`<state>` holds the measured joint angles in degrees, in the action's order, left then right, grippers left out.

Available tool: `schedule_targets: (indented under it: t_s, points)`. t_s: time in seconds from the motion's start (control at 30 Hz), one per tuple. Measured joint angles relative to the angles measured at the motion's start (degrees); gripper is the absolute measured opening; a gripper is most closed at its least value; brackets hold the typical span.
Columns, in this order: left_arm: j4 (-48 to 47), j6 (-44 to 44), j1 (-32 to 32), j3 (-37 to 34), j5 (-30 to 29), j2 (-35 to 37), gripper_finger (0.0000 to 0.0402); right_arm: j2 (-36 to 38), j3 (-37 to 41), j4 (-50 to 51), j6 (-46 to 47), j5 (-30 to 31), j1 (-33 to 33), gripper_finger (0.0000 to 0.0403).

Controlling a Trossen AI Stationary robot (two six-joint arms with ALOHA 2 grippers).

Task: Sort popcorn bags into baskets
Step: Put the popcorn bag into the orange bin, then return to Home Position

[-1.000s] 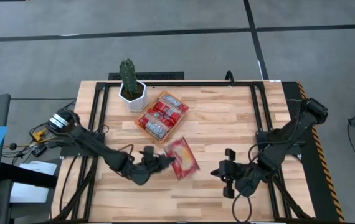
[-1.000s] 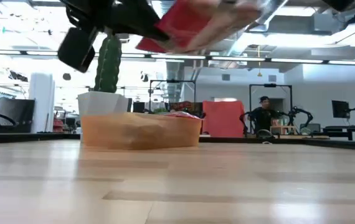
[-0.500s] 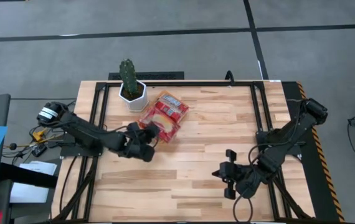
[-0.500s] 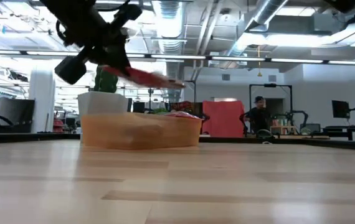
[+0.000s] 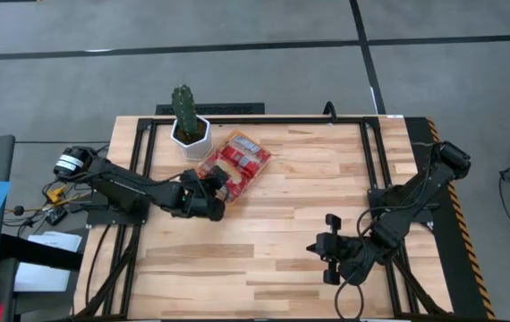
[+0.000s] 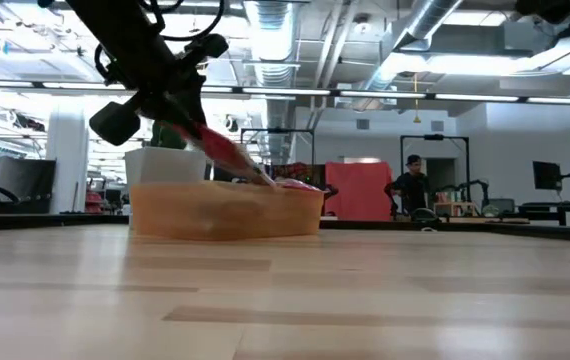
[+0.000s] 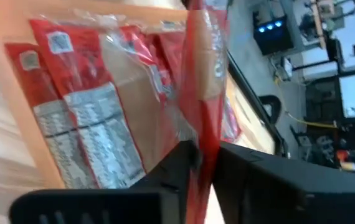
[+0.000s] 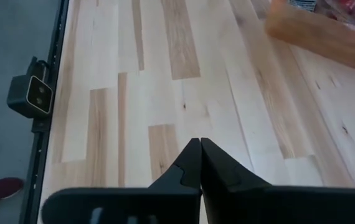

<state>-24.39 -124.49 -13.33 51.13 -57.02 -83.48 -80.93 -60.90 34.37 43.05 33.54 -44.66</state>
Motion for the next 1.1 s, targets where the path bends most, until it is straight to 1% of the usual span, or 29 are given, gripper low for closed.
schedule_targets:
  t_s: [0.13,0.3,0.43,0.5,0.57,0.63,0.7,0.8,0.87,0.97,1.0,1.03,1.1]
  points:
    - [-1.45,-0.70,1.19,0.00,1.36,0.00,0.0081,0.00,0.00,0.59,0.00,-0.01,0.00,0.0021]
    - [-2.15,2.44,1.39,0.00,2.34,0.00,0.0142,0.00,0.00,1.44,0.02,-0.02,0.00,0.0035]
    - [-2.30,7.18,1.14,0.00,7.08,0.92,0.0182,0.00,0.00,1.49,-0.01,-0.02,0.02,0.0036]
    - [-2.08,9.28,0.85,0.00,9.88,2.47,0.0196,0.55,0.02,1.38,-0.62,-0.19,0.07,0.0034]
    - [-0.95,12.57,0.16,0.00,11.05,4.91,0.0206,2.28,-0.89,2.23,-2.06,-0.79,0.07,0.0030]
    - [1.39,18.03,-0.82,0.00,11.05,8.45,0.0210,4.62,-3.46,2.96,-4.80,-0.79,0.07,0.0026]
    - [5.46,25.79,-1.61,0.00,10.27,12.57,0.0211,7.33,-6.63,5.20,-9.09,-0.66,0.07,0.0023]
    - [12.76,42.83,-2.97,0.00,10.30,19.08,0.0211,11.69,-11.56,9.15,-18.43,0.48,0.37,0.0020]
    - [16.27,55.31,-3.75,0.02,11.66,23.13,0.0211,14.95,-14.38,11.37,-24.92,1.89,1.10,0.0019]
    - [17.16,70.09,-4.21,0.02,15.18,28.61,0.0212,20.56,-15.21,12.20,-27.11,6.01,2.51,0.0021]
    - [16.40,73.15,-4.21,0.02,15.93,30.29,0.0212,22.56,-14.85,12.15,-28.47,6.92,3.20,0.0023]
    - [15.82,74.35,-4.21,0.02,16.15,31.61,0.0212,24.99,-14.15,12.43,-29.60,7.18,4.54,0.0025]
    - [13.54,74.37,-4.18,0.04,16.11,34.27,0.0212,30.54,-11.77,13.49,-28.96,6.90,8.28,0.0028]
